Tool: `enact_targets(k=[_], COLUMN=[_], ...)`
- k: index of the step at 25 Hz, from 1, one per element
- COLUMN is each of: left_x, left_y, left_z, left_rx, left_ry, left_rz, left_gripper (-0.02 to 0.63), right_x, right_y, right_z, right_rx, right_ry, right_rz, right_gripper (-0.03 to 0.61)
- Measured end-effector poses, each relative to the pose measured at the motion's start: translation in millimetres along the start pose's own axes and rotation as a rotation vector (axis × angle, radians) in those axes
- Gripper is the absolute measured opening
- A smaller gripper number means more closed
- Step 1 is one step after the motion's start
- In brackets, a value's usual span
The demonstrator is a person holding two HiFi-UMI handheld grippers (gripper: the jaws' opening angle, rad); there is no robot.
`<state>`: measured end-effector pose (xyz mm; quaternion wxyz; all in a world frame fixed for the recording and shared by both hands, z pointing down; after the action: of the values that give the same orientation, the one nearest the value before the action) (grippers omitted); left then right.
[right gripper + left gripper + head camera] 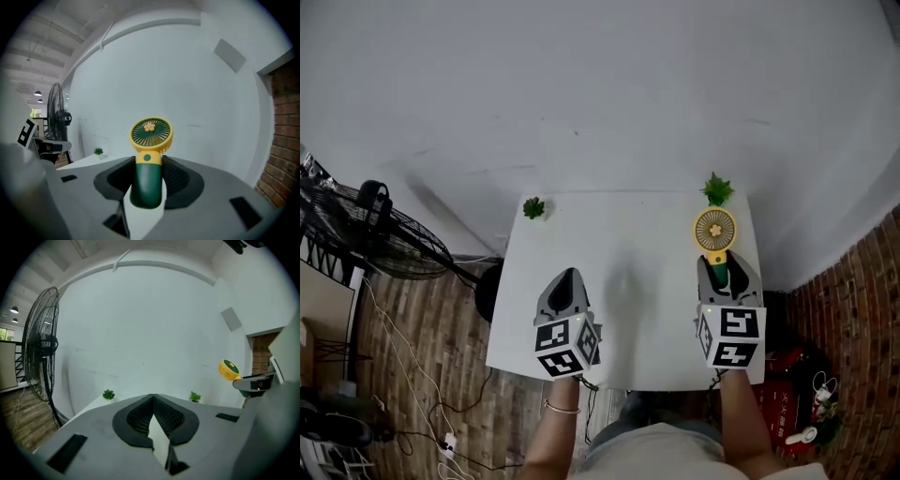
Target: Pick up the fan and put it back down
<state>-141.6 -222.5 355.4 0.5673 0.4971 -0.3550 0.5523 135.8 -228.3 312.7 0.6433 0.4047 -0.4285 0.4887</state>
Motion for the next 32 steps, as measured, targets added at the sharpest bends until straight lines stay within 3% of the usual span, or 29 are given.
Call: enact_targets(k=[8,14,21,32], left_x=[-74.9,-100.6,-101.0,-89.4], left_y=[-46.6,-77.6,-103.6,-113.9], left_z=[15.9,16.8,19.3,17.7], left_rx=[0.096,0.155,0.212,0.226], left_ry=[-0.177,-0.234,-0.229,-0.200], left_rz=[0.045,0.058,0.070,0.066], left_gripper=[0.011,0.011,0.012,0.012], right_x=[-59.6,-75.3,-78.0,-69.2], right_y=[-48.6,-75.4,-90.1,-100.5], right_z=[-42.3,-73.4,-96.0,-106.7], right_rx=[0.124,0.203,0.259,0.284], right_ry=[-0.237,-0.322,-0.363,-0.344], right_rz=[0.009,0.026,0.042,0.052], right_gripper=[0.178,0.178,0.178,0.178])
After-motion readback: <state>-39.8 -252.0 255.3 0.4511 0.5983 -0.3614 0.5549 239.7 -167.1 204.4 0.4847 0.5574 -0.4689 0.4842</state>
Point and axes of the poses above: the fingertips, and each gripper's own axes: z forward along the fingers, y to its left, x out of its underside, the point moved 5 cm from there along -z, backward along the fingers
